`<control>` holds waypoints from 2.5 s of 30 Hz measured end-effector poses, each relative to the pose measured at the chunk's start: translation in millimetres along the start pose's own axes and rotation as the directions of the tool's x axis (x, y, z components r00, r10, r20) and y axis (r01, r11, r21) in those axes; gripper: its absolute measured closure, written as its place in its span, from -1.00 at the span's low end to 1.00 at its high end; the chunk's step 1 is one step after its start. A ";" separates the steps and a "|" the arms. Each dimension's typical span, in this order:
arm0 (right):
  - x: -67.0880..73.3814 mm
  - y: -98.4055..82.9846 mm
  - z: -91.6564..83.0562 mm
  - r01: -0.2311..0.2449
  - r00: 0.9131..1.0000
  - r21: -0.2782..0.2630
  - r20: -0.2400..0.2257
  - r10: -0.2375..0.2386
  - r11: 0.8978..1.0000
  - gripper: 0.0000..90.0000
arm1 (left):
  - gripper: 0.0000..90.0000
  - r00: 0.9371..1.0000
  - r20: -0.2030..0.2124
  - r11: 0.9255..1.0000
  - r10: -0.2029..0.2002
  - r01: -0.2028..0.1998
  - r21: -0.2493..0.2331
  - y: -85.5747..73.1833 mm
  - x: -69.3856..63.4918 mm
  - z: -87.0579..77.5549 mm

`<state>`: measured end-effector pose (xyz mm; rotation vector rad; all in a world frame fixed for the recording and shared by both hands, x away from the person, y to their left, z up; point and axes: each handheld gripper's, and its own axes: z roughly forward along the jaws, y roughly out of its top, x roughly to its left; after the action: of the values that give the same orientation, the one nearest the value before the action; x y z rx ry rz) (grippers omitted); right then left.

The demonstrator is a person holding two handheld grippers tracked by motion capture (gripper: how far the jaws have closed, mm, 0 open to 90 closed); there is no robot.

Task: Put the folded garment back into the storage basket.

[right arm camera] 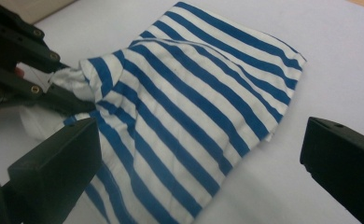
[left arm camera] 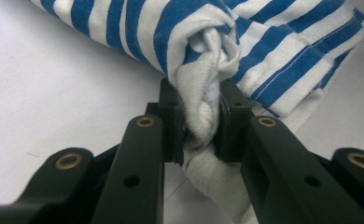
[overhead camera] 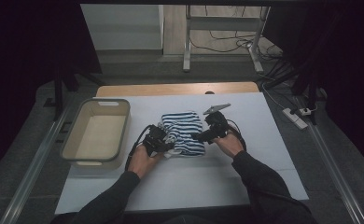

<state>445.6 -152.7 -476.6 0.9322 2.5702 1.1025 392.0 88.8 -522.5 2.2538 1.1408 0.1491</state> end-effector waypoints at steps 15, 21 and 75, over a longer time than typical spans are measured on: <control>-19.3 14.5 29.9 -0.045 0.997 0.049 0.072 0.042 0.998 -1.00 | 0.67 1.000 0.000 1.000 -0.002 0.002 -0.002 -0.2 -0.3 0.0; -26.7 20.8 41.8 -0.063 0.995 0.065 0.080 0.058 0.996 -1.00 | 0.67 1.000 0.000 1.000 -0.002 0.002 -0.003 -0.4 -0.3 0.1; -46.3 32.7 77.1 -0.096 0.995 0.127 0.050 0.090 0.987 0.84 | 0.70 0.997 0.059 0.999 -0.046 0.047 -0.014 -1.0 7.3 -2.2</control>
<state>528.3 -119.1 -510.9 1.1036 2.6120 0.9352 395.1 95.8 -522.5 2.2013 1.1566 0.0729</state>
